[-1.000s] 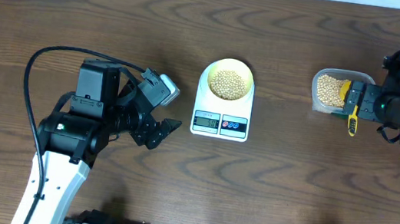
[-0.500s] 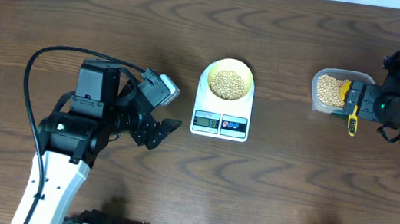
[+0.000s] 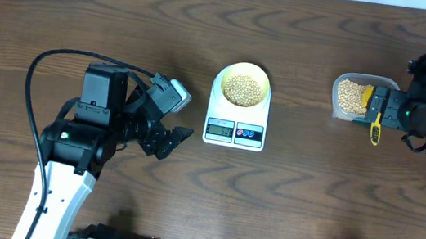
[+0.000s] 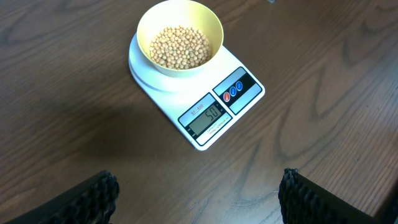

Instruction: Scoop item into bowl and weigh 50g on scale

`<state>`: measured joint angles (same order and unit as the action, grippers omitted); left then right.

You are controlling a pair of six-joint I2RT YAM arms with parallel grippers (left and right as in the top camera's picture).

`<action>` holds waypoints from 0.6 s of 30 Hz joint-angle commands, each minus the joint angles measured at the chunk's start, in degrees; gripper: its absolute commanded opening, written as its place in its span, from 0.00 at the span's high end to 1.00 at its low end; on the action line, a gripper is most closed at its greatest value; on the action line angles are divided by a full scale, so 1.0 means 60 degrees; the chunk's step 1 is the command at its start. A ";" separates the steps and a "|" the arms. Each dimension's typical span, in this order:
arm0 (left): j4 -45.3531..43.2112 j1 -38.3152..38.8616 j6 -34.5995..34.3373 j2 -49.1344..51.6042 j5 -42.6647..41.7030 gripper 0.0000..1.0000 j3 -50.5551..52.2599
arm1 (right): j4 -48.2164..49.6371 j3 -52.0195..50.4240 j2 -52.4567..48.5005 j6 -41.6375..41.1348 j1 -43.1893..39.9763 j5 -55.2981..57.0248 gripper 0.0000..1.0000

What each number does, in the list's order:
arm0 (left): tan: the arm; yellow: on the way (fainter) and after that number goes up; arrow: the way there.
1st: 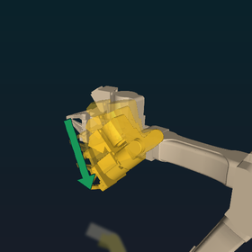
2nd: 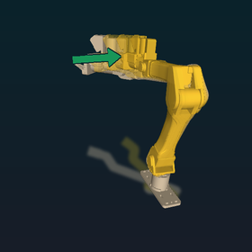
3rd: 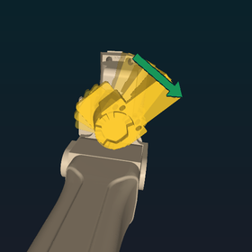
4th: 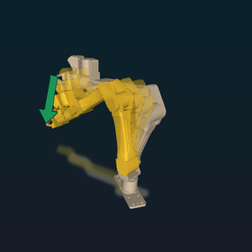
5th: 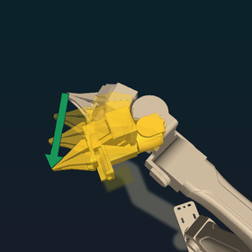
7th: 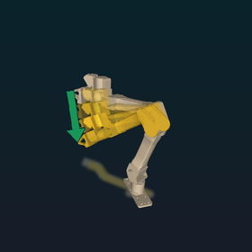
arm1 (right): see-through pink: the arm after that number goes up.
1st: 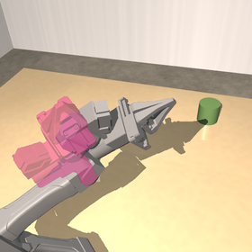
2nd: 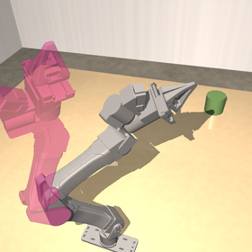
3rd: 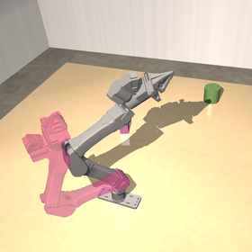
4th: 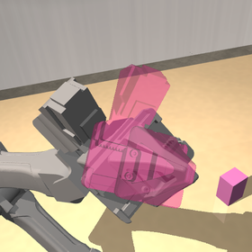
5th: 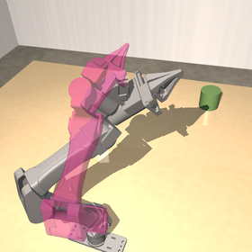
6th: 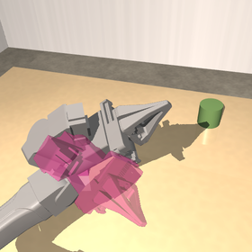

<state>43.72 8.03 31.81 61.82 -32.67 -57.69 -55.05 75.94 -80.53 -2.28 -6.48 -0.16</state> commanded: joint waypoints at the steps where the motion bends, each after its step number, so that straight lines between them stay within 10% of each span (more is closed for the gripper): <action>1: 0.0029 -0.0040 0.0124 0.0004 -0.0011 0.16 0.0036 | -0.0007 0.0018 0.0066 0.0146 0.0069 0.0113 0.01; 18: 0.0029 -0.0040 0.0124 0.0004 -0.0011 0.16 0.0036 | -0.0007 0.0018 0.0066 0.0146 0.0069 0.0113 0.01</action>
<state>43.72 8.03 31.83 61.82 -32.67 -57.69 -55.05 75.94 -80.53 -2.28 -6.48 -0.16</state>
